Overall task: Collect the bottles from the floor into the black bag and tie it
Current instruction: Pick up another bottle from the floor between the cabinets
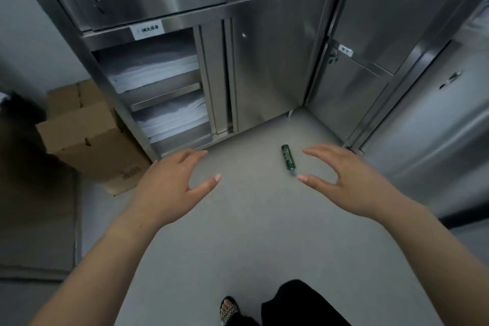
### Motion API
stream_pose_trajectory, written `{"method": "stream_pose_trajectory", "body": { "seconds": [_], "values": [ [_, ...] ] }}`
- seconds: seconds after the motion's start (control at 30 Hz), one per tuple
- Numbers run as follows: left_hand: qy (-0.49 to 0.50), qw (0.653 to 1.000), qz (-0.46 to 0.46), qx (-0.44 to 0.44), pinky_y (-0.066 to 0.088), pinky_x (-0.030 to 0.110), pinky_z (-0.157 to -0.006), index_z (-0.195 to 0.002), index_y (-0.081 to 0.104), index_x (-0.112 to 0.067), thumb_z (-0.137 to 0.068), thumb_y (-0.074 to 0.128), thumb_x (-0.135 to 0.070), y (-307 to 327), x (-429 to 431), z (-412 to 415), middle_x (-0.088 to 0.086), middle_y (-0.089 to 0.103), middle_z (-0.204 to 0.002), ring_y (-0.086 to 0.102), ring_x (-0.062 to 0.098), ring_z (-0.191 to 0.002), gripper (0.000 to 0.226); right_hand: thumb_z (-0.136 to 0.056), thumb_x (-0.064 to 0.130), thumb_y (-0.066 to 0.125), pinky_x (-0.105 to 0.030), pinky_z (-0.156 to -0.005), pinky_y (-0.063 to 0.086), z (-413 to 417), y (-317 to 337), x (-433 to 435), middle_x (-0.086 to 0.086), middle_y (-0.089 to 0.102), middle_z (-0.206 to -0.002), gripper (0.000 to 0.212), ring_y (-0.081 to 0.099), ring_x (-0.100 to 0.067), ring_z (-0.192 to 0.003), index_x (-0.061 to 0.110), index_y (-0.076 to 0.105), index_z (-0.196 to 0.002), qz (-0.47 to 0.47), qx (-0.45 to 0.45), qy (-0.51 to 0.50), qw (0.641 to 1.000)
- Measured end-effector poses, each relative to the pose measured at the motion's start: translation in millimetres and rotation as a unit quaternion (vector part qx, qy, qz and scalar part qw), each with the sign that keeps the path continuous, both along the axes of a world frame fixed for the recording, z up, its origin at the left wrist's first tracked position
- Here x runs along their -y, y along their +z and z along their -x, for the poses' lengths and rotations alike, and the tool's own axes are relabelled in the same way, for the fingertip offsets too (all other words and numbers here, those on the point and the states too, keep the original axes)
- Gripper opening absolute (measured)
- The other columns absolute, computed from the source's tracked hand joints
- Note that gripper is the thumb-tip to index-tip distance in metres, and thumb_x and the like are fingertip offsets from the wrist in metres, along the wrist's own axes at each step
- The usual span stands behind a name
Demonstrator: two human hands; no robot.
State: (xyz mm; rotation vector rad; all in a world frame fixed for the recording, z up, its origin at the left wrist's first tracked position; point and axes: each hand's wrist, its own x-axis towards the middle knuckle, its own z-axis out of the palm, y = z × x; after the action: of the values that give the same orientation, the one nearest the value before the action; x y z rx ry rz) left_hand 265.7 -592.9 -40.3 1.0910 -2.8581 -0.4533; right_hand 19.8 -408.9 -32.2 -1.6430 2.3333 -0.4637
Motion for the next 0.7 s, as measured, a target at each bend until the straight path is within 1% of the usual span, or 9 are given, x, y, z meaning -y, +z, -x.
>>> {"method": "stream_pose_trajectory", "body": {
  "seconds": [0.1,0.17,0.27,0.37,0.43,0.53,0.63,0.7],
  "values": [
    [-0.039,0.999,-0.009,0.002,0.041,0.039,-0.102,-0.139,0.040,-0.027,-0.073,0.020,-0.076,-2.7,26.8,39.7,-0.002,0.047,-0.141,0.046,0.018,-0.126,0.084,-0.076,0.069,0.036,-0.013,-0.098,0.016,28.1,-4.0,7.3,0.009,0.042,-0.142,0.072,0.032,-0.006,-0.128,0.030,0.040,-0.136,-0.006,0.000,-0.034,0.999],
    [-0.066,0.998,-0.021,0.002,0.041,0.038,-0.102,-0.139,0.040,-0.027,-0.075,0.023,-0.074,-6.3,41.9,74.4,-0.003,0.047,-0.141,0.045,0.017,-0.127,0.081,-0.076,0.069,0.035,-0.014,-0.099,0.017,49.8,-7.9,13.5,0.007,0.042,-0.142,0.073,0.032,-0.008,-0.130,0.029,0.040,-0.136,-0.014,-0.003,-0.057,0.998],
    [-0.105,0.994,-0.027,0.002,0.039,0.039,-0.104,-0.138,0.041,-0.025,-0.082,0.033,-0.068,-15.2,61.7,131.4,-0.002,0.047,-0.141,0.045,0.017,-0.127,0.071,-0.075,0.071,0.034,-0.015,-0.099,0.017,87.6,-16.8,24.0,0.006,0.044,-0.141,0.075,0.033,-0.010,-0.129,0.027,0.042,-0.135,-0.008,-0.004,-0.090,0.996],
    [-0.132,0.991,-0.033,0.008,0.040,0.035,-0.102,-0.138,0.041,-0.024,-0.085,0.038,-0.064,-25.7,84.2,189.0,-0.002,0.048,-0.139,0.046,0.017,-0.125,0.067,-0.073,0.073,0.031,-0.020,-0.102,0.020,132.8,-29.9,36.6,0.005,0.045,-0.139,0.078,0.035,-0.012,-0.129,0.027,0.044,-0.134,0.004,0.017,-0.124,0.992],
    [-0.146,0.988,-0.037,0.022,0.040,0.036,-0.102,-0.138,0.042,-0.024,-0.085,0.040,-0.063,-30.0,100.9,227.0,-0.002,0.049,-0.139,0.046,0.017,-0.125,0.066,-0.073,0.072,0.032,-0.021,-0.103,0.020,166.3,-38.4,46.0,0.006,0.044,-0.140,0.076,0.034,-0.011,-0.129,0.028,0.043,-0.134,0.008,0.039,-0.148,0.988],
    [-0.160,0.985,-0.022,0.054,0.040,0.041,-0.103,-0.137,0.042,-0.026,-0.085,0.039,-0.065,-31.3,128.3,283.3,-0.002,0.048,-0.139,0.046,0.018,-0.126,0.066,-0.075,0.070,0.035,-0.023,-0.103,0.021,217.1,-46.1,61.3,0.006,0.043,-0.141,0.073,0.034,-0.012,-0.130,0.029,0.042,-0.135,0.001,0.062,-0.172,0.983],
    [-0.168,0.983,-0.023,0.076,0.039,0.043,-0.104,-0.138,0.040,-0.026,-0.084,0.039,-0.066,-35.1,156.1,333.8,-0.002,0.048,-0.139,0.046,0.019,-0.126,0.067,-0.077,0.068,0.036,-0.023,-0.103,0.023,264.5,-51.8,82.7,0.005,0.044,-0.140,0.070,0.037,-0.013,-0.128,0.027,0.044,-0.134,-0.004,0.061,-0.179,0.982],
    [-0.171,0.981,-0.029,0.090,0.039,0.042,-0.104,-0.139,0.040,-0.026,-0.084,0.039,-0.066,-40.9,174.8,362.2,-0.001,0.048,-0.139,0.046,0.019,-0.126,0.068,-0.077,0.068,0.035,-0.026,-0.104,0.027,294.4,-56.6,101.2,0.004,0.044,-0.139,0.070,0.038,-0.015,-0.127,0.026,0.045,-0.133,-0.012,0.050,-0.182,0.982]
  ]
}}
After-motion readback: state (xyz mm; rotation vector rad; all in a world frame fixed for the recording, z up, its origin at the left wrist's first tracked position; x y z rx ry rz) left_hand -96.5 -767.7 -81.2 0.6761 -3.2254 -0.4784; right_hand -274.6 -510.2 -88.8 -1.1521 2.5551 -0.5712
